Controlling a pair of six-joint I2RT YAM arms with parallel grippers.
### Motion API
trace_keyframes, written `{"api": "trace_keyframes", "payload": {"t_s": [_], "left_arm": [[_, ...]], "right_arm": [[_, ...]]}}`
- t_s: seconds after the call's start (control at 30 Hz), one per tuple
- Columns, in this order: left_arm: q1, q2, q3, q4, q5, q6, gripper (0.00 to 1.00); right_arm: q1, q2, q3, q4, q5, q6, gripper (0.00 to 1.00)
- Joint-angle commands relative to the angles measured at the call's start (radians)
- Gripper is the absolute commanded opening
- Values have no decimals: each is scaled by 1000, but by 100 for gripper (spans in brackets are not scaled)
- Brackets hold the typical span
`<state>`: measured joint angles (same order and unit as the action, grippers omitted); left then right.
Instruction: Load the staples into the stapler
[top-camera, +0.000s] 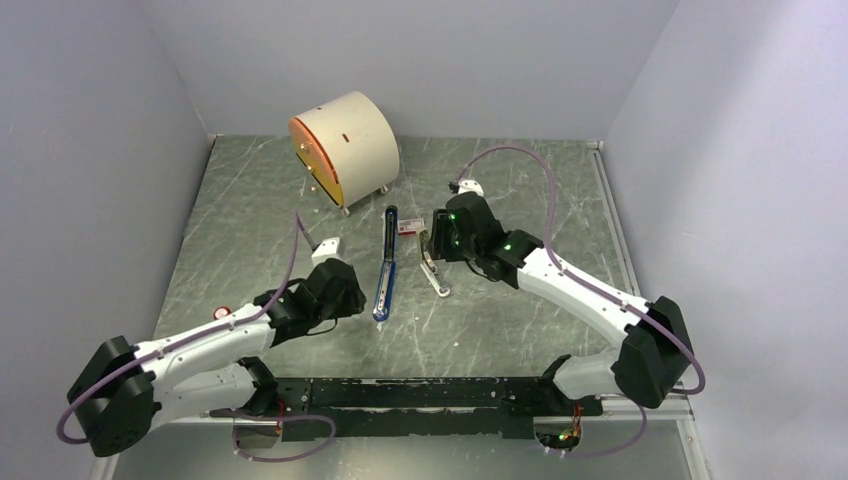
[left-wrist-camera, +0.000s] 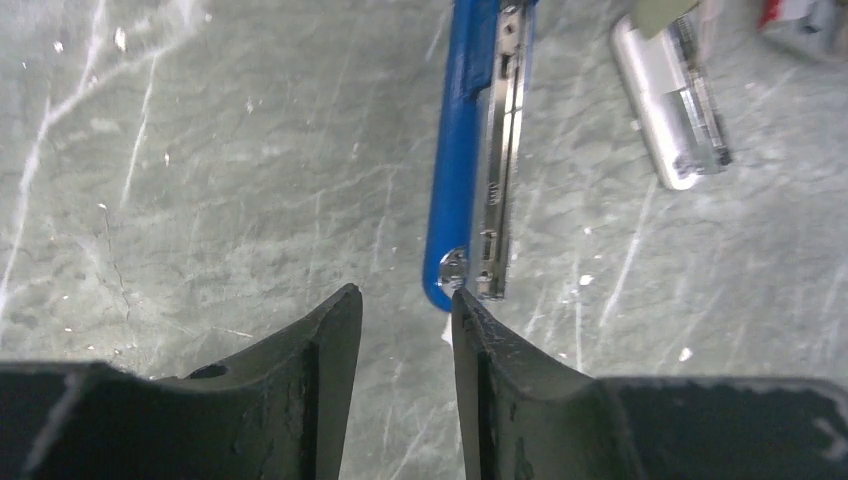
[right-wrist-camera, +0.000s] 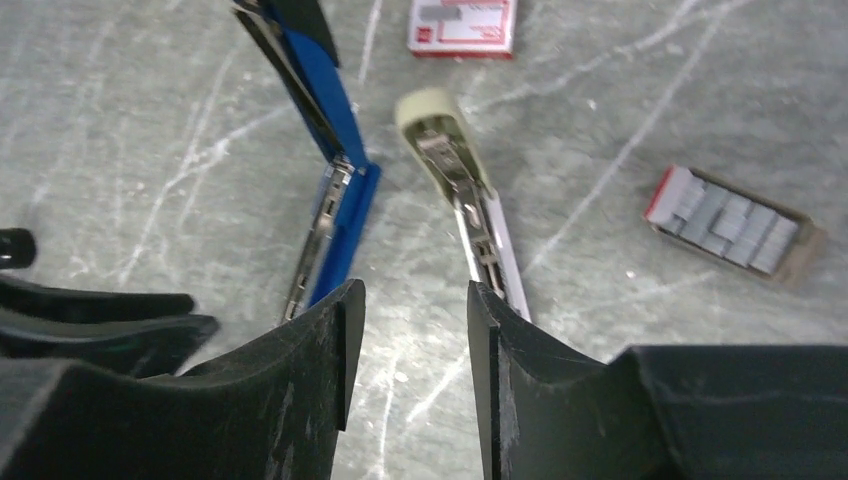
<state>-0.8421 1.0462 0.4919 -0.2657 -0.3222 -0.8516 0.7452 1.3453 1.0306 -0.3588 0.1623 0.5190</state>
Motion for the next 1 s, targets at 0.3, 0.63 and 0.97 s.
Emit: {"api": "trace_keyframes", "payload": {"t_s": [0.3,0.63,0.97], "left_arm": [[0,-173,282,-135,18,290,78],[0,58,667,-208,1,576,78],[0,20,542,-88,53,557,77]], "right_arm": [[-163,-14,-86,-146,147,30,47],[-302,72,-93,-84,86,-10,49],[-326,190,-71,-17,62,-38,41]]}}
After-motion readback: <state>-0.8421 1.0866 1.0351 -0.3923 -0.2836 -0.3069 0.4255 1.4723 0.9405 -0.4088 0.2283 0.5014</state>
